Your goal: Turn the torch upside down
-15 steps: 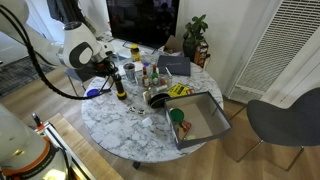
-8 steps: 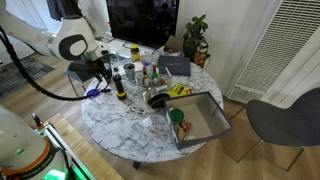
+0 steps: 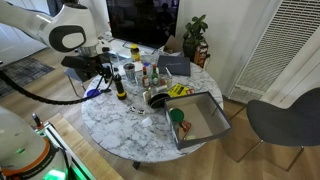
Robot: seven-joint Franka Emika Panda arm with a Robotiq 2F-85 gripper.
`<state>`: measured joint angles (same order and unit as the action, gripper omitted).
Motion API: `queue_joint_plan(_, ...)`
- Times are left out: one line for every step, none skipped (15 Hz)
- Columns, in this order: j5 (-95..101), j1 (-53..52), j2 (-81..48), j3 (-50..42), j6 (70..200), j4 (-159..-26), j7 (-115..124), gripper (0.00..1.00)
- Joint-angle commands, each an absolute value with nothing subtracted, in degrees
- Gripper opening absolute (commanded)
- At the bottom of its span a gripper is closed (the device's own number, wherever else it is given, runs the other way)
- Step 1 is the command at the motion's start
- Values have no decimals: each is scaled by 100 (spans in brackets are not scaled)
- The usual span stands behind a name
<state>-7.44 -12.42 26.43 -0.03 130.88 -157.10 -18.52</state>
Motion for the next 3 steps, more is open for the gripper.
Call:
queue_joint_plan(-759, -1218, 2685, 8, 13045, -15714, -1875, 100)
queue_joint_plan(-760, -1220, 2699, 7, 13041, -15724, -1880, 100)
queue_joint_plan(-761, -1222, 2699, 7, 13040, -15732, -1882, 100)
